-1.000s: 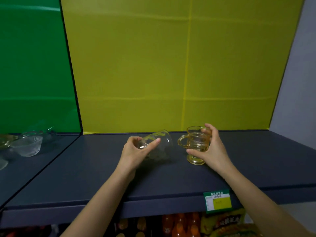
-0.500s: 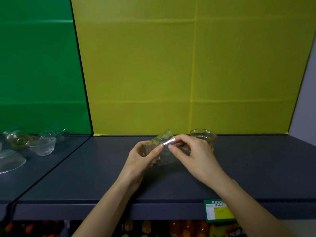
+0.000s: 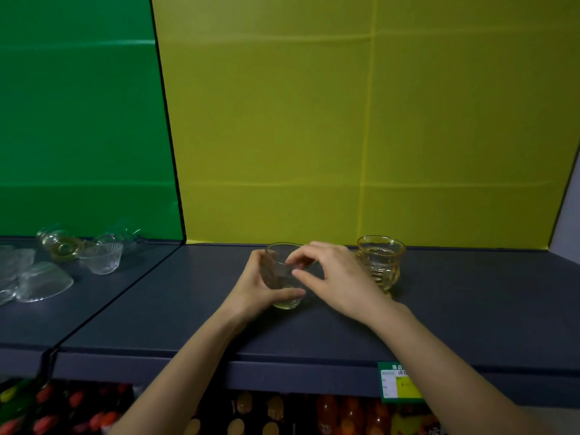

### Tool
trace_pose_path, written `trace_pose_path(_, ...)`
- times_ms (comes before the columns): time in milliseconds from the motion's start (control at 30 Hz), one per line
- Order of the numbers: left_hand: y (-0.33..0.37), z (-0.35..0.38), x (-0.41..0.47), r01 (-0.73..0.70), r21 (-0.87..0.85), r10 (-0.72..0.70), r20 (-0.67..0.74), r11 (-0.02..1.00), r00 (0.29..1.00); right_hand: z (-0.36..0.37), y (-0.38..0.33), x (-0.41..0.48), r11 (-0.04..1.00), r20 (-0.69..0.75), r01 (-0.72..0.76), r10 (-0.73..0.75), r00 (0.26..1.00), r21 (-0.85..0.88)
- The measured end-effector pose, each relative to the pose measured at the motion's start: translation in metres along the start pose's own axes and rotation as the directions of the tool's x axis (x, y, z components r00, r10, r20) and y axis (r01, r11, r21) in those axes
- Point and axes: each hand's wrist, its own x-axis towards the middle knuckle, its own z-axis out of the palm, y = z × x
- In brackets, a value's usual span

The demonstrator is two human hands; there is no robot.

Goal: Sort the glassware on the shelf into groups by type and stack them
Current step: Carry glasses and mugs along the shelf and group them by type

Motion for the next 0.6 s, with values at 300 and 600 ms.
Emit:
trace_pose_path(300, -0.004, -0.011, 0.001, 0.044, 0.162, -0.045, 0.001, 0.986, 0.999, -0.001, -0.02, 0.007, 0.989, -0.016, 0.036, -0.038, 0.999, -0.144)
trace_pose_path(600, 0.019, -0.127, -0.074, 0.041, 0.907, 0.319, -0.189, 0.419, 0.929, 0.048, -0.089, 0.023, 0.984, 0.093, 0.14, -0.13, 0.987, -0.109)
